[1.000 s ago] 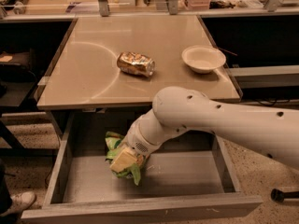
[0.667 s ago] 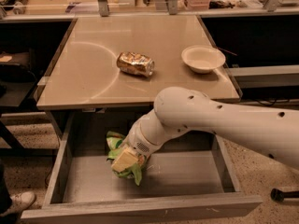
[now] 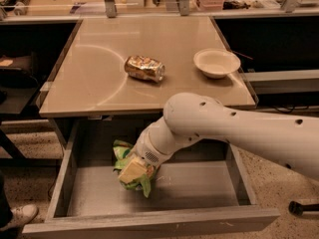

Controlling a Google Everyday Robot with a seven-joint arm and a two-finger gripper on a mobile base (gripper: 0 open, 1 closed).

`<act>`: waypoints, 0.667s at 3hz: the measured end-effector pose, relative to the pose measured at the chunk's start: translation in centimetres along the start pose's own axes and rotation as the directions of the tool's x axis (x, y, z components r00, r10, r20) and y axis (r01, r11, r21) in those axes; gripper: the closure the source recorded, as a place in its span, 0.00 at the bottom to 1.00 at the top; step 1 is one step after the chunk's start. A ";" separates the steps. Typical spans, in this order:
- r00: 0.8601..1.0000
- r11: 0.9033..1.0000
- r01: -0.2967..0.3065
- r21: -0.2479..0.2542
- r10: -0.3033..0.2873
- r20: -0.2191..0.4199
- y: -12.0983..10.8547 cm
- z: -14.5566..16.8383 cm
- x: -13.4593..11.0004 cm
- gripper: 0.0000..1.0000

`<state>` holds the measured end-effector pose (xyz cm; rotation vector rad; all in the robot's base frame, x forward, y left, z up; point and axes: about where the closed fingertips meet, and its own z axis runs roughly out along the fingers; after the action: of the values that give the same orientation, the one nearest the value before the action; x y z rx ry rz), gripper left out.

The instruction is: Place green rice chip bag into top drawer

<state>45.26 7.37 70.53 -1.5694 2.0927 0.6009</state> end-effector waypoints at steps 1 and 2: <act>1.000 1.000 0.000 0.000 0.000 0.000 0.0 0.0 0.0 0.35; 1.000 1.000 0.000 0.000 0.000 0.000 0.0 0.0 0.0 0.12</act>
Offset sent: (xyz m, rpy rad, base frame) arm 0.0000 0.0000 0.0000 0.0000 0.0000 0.0000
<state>45.26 7.37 70.53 -1.5695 2.0926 0.6008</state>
